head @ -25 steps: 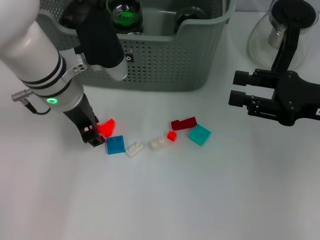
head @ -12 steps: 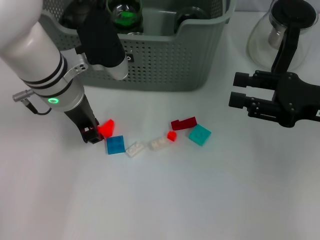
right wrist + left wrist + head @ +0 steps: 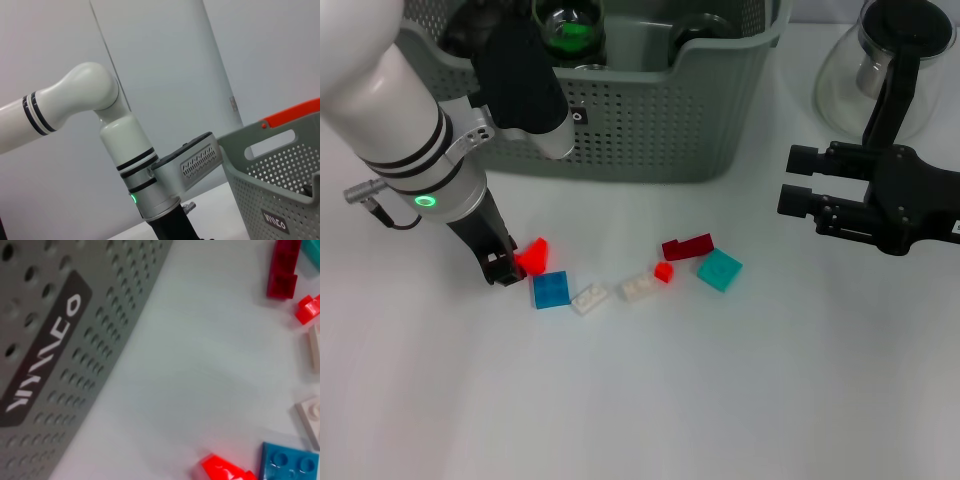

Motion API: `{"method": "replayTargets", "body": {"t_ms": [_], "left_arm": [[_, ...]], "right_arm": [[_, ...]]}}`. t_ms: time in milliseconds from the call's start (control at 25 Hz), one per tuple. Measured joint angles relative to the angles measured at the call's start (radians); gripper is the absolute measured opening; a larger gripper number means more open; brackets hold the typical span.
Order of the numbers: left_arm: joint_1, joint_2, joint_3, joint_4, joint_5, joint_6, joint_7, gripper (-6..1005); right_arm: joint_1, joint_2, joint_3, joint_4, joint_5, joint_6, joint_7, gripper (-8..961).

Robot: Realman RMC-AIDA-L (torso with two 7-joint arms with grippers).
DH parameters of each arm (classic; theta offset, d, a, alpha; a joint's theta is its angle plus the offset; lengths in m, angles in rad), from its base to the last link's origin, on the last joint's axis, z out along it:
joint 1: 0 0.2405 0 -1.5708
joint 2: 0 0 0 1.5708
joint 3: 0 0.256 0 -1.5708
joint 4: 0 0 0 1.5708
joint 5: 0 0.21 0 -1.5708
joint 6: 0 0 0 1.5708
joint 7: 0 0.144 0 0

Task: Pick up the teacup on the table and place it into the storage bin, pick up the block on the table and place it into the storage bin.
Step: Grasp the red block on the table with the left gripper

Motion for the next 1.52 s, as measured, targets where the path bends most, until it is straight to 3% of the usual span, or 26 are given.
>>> {"method": "replayTargets", "body": {"t_ms": [1520], "left_arm": [[-0.012, 0.008, 0.01, -0.056, 0.0, -0.035, -0.033, 323]], "right_arm": [[-0.003, 0.0, 0.0, 0.0, 0.0, 0.0, 0.0, 614]]}}
